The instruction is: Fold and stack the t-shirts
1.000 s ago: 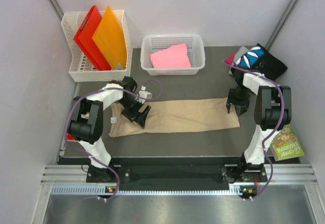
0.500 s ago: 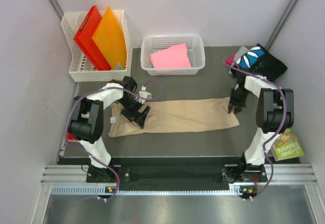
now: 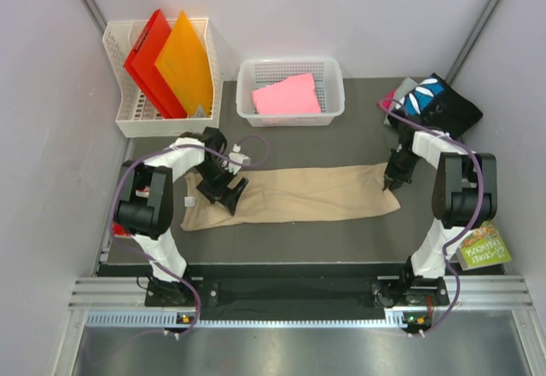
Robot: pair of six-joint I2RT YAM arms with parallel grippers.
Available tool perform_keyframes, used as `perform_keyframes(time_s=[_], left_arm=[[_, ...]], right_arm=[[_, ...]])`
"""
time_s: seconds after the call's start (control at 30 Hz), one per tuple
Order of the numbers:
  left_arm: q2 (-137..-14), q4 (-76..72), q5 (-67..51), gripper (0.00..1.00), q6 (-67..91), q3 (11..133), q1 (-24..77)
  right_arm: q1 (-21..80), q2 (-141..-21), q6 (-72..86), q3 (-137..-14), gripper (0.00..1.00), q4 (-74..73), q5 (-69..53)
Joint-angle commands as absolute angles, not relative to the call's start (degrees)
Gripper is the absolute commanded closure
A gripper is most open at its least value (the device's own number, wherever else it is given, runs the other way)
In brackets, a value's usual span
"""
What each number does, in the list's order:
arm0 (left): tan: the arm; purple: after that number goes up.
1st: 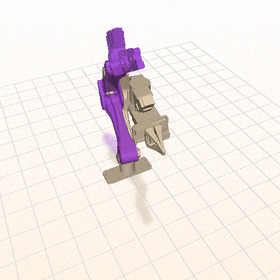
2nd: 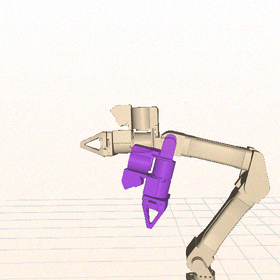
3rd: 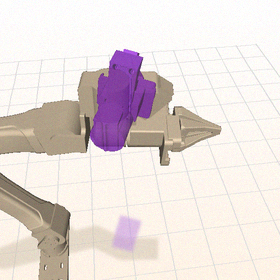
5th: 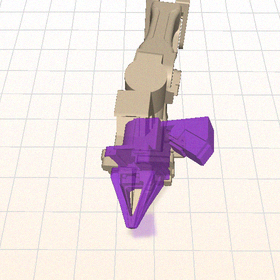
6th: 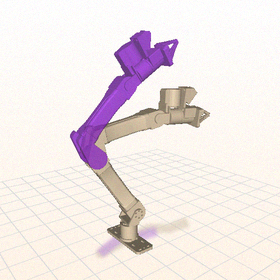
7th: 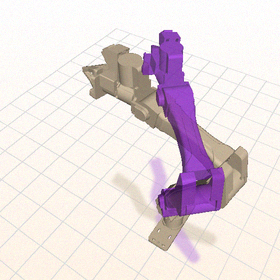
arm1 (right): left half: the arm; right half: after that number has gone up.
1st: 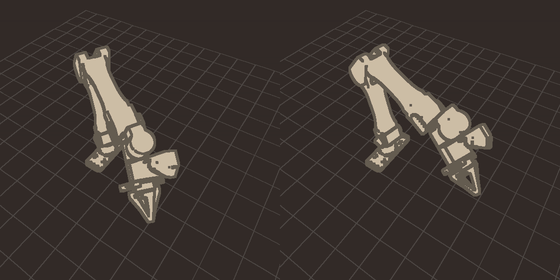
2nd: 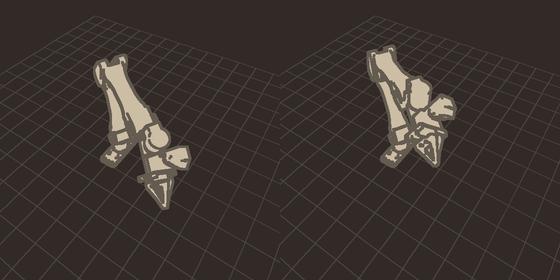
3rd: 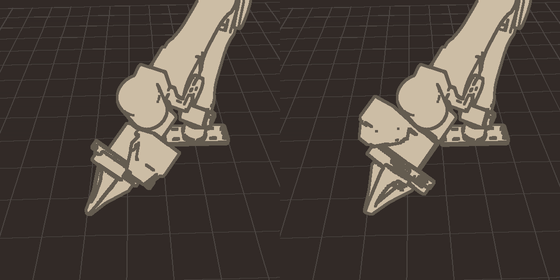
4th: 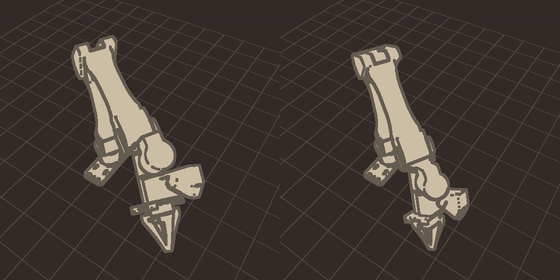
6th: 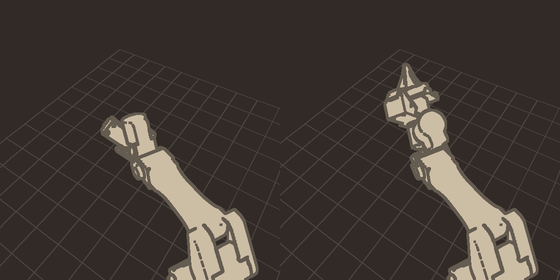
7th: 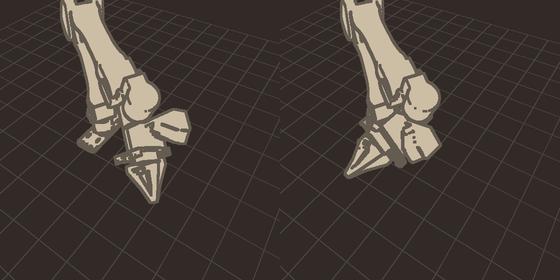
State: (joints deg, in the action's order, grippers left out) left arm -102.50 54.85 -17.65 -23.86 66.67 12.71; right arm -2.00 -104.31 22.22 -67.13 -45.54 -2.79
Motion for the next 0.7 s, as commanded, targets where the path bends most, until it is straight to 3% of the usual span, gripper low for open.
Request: perform_keyframes(time_s=[0.0,0.33,0.67], left_arm=[[-103.36,55.72,-13.62,0.01,-25.66,66.71,11.43],[-102.39,56.60,-16.17,0.01,-25.31,67.59,11.25],[-100.46,58.01,-19.95,0.01,-24.26,69.08,11.25]], right_arm=[[-2.90,-101.96,23.82,-69.16,1.00,-49.12,5.09],[-6.50,-100.64,21.45,-75.32,1.00,-55.19,10.02],[-4.40,-101.95,21.27,-73.92,1.00,-54.06,5.36]])
